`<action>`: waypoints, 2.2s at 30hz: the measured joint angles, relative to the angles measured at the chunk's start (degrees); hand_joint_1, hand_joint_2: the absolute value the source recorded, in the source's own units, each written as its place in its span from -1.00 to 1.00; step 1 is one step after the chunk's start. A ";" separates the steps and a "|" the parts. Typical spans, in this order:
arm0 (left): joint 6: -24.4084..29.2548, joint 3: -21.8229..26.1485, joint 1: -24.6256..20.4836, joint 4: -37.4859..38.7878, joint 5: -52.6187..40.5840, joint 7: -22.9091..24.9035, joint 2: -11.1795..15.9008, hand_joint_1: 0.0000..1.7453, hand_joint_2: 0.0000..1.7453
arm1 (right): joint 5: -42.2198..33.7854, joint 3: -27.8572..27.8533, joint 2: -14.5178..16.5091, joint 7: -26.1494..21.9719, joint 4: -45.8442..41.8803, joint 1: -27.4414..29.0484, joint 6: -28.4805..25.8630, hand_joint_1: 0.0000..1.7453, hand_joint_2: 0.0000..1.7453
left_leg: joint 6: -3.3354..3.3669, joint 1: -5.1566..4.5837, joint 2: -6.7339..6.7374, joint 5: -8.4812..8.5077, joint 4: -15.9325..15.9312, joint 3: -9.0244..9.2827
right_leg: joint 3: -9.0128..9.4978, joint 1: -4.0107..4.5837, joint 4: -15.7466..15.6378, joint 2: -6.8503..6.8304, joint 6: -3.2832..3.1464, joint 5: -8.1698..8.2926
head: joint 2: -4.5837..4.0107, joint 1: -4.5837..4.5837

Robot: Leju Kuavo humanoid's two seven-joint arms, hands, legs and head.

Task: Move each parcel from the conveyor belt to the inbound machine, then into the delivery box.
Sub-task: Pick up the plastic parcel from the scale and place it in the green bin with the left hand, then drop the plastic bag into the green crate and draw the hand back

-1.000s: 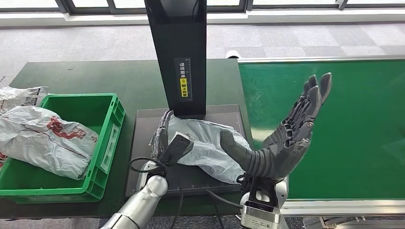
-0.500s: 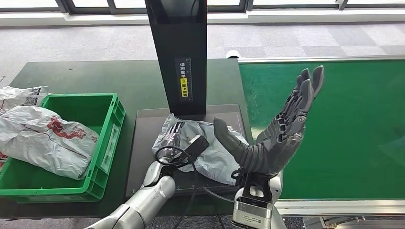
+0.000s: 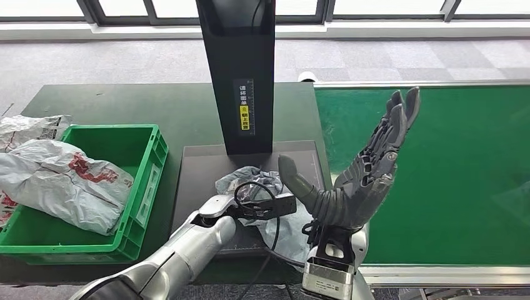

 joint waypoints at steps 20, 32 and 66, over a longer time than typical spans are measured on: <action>25.80 -2.52 2.65 -0.48 -3.68 3.99 -0.33 1.00 1.00 | 2.22 -0.11 0.64 0.00 -0.50 1.61 -0.02 -1.00 1.00 | -0.16 0.00 0.21 -0.06 0.01 0.39 | -0.32 0.01 0.03 0.28 -0.10 0.05 | 0.00 0.00; 36.63 10.39 9.20 -15.70 -20.79 -3.54 1.62 1.00 1.00 | 2.92 -0.58 0.63 0.00 -0.50 2.24 -0.02 -1.00 1.00 | -0.21 0.01 0.43 0.08 0.00 -0.27 | -1.09 0.02 0.06 0.47 -0.13 0.21 | 0.00 0.00; 36.76 83.65 5.34 -43.49 -18.29 -29.40 6.52 1.00 1.00 | -1.10 -3.89 -0.63 0.00 -4.14 8.76 -0.04 -1.00 1.00 | -0.30 0.12 0.55 0.16 -0.01 -0.61 | -1.49 0.11 0.10 0.62 -0.21 0.33 | 0.00 0.00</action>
